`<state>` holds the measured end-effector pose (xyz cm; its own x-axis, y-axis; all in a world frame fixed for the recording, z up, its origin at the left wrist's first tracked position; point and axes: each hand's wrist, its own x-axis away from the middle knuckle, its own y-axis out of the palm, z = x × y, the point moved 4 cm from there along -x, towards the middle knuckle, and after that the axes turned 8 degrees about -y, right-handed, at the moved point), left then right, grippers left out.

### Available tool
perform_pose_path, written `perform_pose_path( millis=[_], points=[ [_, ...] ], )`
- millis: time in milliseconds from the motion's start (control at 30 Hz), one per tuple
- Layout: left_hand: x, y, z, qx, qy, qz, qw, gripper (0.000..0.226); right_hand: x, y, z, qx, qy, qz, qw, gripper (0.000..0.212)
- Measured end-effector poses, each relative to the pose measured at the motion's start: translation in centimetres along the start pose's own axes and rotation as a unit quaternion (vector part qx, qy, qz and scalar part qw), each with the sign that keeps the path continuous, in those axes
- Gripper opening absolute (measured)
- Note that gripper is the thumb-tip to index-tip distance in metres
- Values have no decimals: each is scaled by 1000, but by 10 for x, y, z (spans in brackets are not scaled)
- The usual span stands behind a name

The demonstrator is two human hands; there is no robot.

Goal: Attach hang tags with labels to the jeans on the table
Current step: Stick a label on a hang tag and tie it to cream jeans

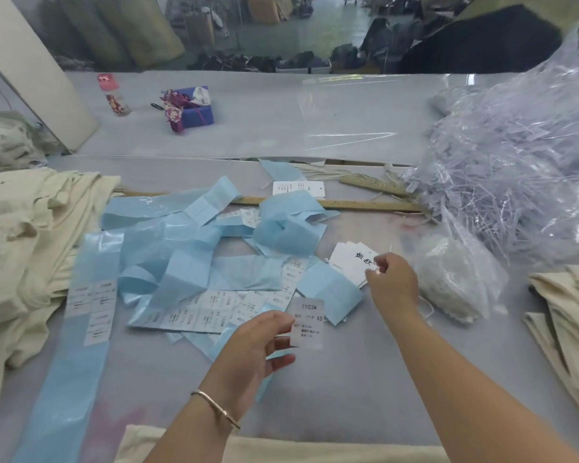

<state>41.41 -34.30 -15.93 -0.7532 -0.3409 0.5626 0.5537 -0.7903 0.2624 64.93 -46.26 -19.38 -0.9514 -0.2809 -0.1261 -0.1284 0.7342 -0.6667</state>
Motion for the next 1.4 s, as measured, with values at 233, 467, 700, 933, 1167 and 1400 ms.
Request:
perform_pose_path(
  millis=[233,467,700,933,1167,1400],
  points=[
    [-54,46,23,-176,92,16,980,49,-47,23,7,300,-56,-157,939,71],
    [-120,76,38,-371,277,82,882,88,-51,23,9,261,-96,-136,951,71],
    [-173,99,31,-455,293,50,840,111,-27,19,36,-290,38,16,956,18],
    [-191,91,26,-401,289,94,864,110,-15,26,38,-381,31,12,924,16],
    [-199,85,19,-347,282,94,890,106,-15,23,37,-336,6,29,942,10],
    [-176,89,52,-268,293,149,906,102,-7,9,20,-153,-91,76,981,27]
  ],
)
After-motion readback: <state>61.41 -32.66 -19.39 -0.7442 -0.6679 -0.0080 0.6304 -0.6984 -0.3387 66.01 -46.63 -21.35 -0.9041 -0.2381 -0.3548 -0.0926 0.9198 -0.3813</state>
